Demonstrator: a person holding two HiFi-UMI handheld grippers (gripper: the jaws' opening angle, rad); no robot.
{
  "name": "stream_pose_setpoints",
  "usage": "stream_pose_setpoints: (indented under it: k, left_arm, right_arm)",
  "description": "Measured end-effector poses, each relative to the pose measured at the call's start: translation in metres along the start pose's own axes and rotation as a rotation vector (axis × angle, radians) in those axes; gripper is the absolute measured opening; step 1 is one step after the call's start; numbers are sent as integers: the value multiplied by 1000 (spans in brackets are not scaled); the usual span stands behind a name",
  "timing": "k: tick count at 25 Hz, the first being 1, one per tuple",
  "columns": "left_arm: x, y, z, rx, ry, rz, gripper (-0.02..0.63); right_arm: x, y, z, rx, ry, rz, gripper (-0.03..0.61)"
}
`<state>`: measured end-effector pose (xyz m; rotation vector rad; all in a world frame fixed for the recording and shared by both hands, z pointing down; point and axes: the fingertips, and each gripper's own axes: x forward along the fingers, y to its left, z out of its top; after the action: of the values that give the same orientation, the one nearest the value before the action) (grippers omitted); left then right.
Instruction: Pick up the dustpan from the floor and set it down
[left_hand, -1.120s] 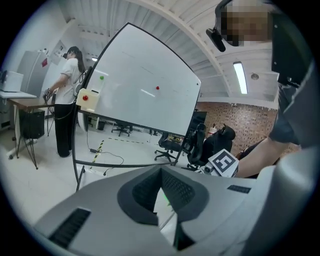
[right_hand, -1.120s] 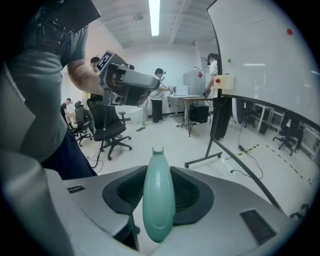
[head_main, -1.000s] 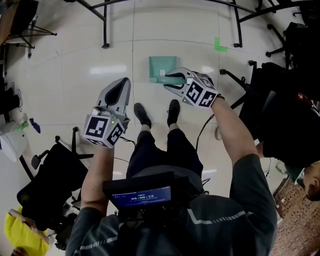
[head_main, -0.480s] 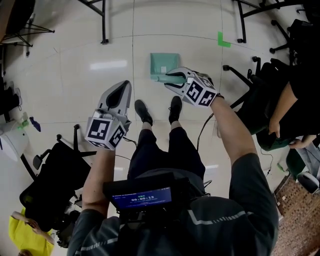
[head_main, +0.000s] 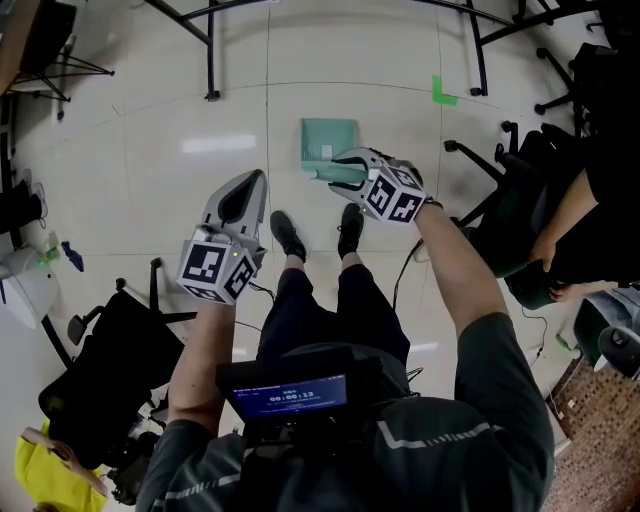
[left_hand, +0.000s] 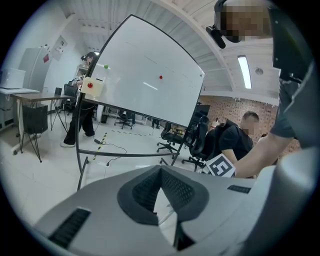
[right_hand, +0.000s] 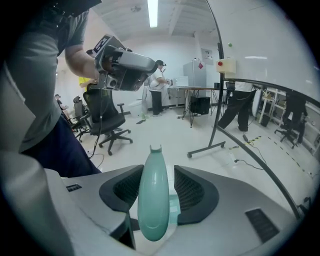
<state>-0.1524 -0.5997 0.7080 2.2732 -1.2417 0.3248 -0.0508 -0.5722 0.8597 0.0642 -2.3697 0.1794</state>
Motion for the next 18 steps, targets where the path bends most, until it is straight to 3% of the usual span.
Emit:
stream_pose_setpoints:
  k: [2,5,10,18]
  left_arm:
    - [-3,-6,0,5,-2,-3,34]
    - [-12,-14,3,13,-8,-6,34]
    - [-30,-31,17,38,-27,-12,34]
    - [-79,-79,48,96,-95,-26,34]
  right_arm:
    - [-1,9,-6,6,24,16,209]
    - [-7,23,-11,-2,62,14,258]
    - [-25,48,-14,-23,96,27,262]
    - [-87,98,31,-5,1,-13,267]
